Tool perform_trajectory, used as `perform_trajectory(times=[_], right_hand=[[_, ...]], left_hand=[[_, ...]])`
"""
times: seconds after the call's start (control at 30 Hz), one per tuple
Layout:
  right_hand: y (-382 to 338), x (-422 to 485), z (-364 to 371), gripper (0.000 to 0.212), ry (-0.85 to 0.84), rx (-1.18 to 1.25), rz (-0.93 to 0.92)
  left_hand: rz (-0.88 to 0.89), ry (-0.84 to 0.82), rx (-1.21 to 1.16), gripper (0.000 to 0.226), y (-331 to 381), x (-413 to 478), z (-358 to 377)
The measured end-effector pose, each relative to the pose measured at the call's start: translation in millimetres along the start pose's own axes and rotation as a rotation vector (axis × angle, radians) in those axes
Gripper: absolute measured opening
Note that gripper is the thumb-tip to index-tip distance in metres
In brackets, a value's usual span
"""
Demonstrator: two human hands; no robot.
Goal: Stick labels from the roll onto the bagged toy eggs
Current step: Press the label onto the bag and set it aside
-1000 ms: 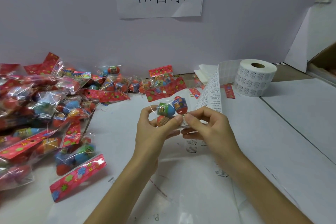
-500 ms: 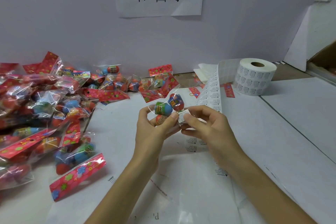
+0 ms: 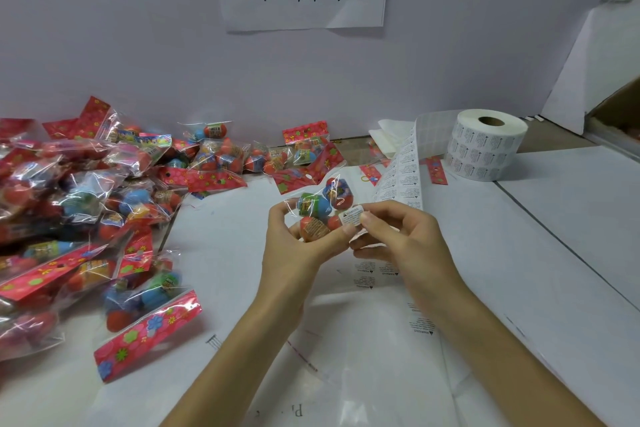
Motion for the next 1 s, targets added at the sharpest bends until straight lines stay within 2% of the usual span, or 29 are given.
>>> perform_trajectory(times=[0.13,0.33,0.4,0.5,0.6,0.9,1.0], right_hand=[[0.7,1.0,-1.5,0.013,0.001,0.02,-0.001],[-0.5,1.9,-2.5,0.017,-0.032,0.062,0.043],[-1.1,1.6,-1.5,0.017,-0.043,0.071,0.048],[-0.6,0.2,-0.2,0.007,-0.003,0.005,-0.019],[1.0,-0.1,-0.4,0.011,0.03,-0.053,-0.074],[-1.5,-0.1,-0.6,0.008,0.006,-0.007,-0.024],[-2.7,-1.2,-0.6,0.007,0.019,-0.032,-0.052]], left_hand=[[-0.039,0.011,0.0,0.092,1.1,2.7,-0.8],[-0.035,0.017,0.003,0.075,0.9,1.3,0.3],[-0.032,0.02,-0.005,0.074,1.2,0.8,0.5],[-0.029,0.008,-0.029,0.072,1.0,0.5,0.7],[-0.03,-0.011,-0.032,0.071,0.7,0.1,0.6],[-0.033,-0.028,-0.047,0.069,0.3,1.2,0.1],[-0.028,-0.04,-0.065,0.074,1.8,0.1,1.7]])
Point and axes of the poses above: each hand's wrist, its own x-axis towards the middle knuckle, its own z-axis out of the palm, y = z × x, the point moved 1 cm from there along x, towards the middle knuckle, and after that the axes turned 8 degrees about -x, right-handed, at the moved point
